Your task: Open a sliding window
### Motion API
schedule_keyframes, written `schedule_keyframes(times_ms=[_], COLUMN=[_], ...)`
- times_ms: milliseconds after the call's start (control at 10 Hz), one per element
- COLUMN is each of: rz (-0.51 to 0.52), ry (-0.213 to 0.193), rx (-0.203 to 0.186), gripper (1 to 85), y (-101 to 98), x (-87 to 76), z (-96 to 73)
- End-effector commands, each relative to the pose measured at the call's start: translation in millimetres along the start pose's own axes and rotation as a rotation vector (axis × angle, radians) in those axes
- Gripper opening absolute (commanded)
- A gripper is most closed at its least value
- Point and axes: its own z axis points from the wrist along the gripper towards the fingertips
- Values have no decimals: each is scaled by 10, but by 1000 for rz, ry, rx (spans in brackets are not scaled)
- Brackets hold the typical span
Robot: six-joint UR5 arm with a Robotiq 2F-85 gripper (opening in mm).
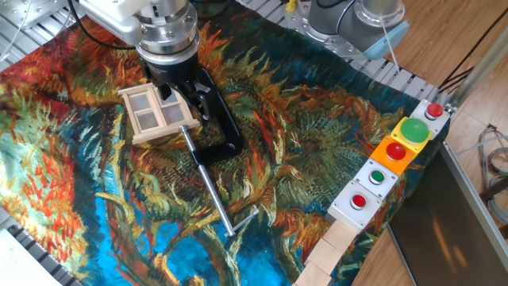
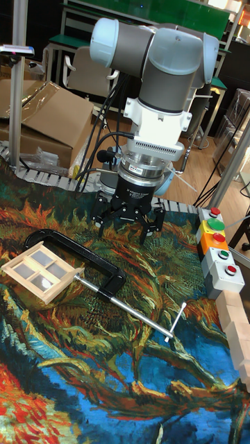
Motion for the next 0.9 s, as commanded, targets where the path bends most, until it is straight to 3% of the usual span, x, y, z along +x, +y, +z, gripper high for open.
schedule_keyframes(times_ms=[0,600,800], rz=[-112,-115,-130], ry=[-134,-114,-111], rx=[-62,-46,-44], gripper=[20,17,23], y=[201,191,269], x=[-336,-305,-348], z=[-28,-13,-39])
